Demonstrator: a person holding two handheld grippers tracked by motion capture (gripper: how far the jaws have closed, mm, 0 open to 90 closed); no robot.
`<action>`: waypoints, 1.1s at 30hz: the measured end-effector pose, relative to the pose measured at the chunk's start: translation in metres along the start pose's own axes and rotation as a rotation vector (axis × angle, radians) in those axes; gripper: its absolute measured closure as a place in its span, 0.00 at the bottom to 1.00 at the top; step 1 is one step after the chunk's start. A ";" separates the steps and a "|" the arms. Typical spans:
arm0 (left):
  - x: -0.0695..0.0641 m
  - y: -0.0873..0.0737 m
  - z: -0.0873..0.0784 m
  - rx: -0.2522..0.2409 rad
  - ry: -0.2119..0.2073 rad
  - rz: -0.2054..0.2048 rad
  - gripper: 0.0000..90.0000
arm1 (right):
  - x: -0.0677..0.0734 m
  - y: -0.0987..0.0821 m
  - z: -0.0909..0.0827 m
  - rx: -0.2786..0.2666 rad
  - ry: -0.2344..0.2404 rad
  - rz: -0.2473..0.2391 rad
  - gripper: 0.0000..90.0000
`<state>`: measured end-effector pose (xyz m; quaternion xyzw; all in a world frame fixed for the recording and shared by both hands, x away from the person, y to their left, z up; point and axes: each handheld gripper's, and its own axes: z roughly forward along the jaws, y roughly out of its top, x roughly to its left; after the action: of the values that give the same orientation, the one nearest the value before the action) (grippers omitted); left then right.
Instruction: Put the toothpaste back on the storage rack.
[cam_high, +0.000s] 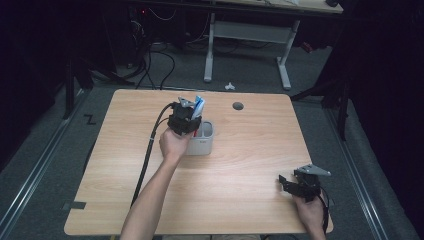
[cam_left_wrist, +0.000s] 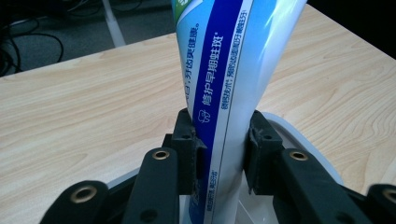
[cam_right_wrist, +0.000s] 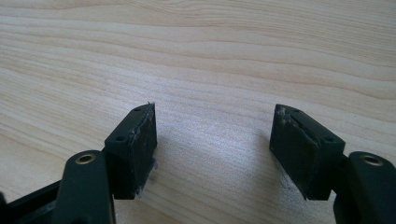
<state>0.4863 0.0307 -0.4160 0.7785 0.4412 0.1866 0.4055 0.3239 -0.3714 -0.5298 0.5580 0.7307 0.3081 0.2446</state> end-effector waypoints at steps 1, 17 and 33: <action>0.000 0.000 0.000 0.004 0.000 0.000 0.77 | 0.000 0.000 0.000 0.000 0.000 0.000 0.36; -0.002 -0.008 0.003 0.021 -0.003 0.015 0.76 | 0.000 0.000 0.000 0.000 0.000 0.000 0.36; -0.003 -0.011 0.001 0.025 -0.001 0.028 0.73 | 0.000 0.000 0.000 0.000 0.000 0.000 0.36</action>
<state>0.4793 0.0313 -0.4255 0.7896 0.4325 0.1865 0.3934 0.3239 -0.3713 -0.5298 0.5582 0.7306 0.3079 0.2446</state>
